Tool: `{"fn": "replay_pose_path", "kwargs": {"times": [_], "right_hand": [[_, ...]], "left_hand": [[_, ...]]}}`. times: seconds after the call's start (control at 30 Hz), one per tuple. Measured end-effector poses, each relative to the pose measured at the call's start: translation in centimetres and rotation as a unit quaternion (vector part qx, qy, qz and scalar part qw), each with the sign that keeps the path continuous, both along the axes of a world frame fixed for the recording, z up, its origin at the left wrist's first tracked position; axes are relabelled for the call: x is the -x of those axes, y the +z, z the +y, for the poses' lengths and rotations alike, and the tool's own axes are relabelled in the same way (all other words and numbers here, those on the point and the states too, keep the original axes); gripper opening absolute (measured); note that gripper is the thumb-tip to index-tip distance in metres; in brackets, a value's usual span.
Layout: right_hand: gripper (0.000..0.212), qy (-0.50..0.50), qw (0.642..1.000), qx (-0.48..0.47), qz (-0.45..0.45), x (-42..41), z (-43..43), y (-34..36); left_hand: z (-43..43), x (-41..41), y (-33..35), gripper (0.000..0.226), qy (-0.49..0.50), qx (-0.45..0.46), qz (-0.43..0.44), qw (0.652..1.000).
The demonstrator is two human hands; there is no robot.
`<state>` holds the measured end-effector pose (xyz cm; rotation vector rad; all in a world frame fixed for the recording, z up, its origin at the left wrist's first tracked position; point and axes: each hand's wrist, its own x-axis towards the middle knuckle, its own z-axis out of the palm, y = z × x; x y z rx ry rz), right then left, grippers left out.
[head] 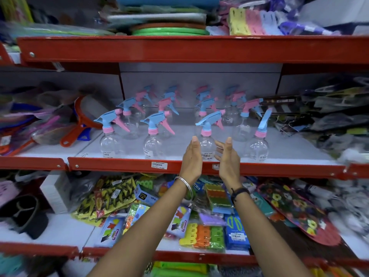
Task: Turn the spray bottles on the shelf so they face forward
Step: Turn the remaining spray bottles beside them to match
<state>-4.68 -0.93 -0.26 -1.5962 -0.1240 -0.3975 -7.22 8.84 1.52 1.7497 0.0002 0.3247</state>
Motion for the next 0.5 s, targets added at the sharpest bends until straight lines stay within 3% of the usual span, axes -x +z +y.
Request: {"fn": "replay_pose_path", "kwargs": {"times": [0.17,0.4,0.5], "right_hand": [[0.078,-0.007,0.999,-0.024,-0.028,0.5,0.0,-0.4],[0.076,-0.017,0.999,-0.016,-0.031,0.6,0.2,-1.0],[0.065,-0.011,0.999,-0.015,-0.048,0.9,0.2,-1.0]], "left_hand": [[0.0,-0.6,0.6,0.073,0.023,0.01,-0.009,1.0],[0.4,-1.8,0.1,0.072,0.035,0.01,-0.01,0.999],[0.2,-1.8,-0.3,0.069,0.05,0.001,-0.021,0.999]]}}
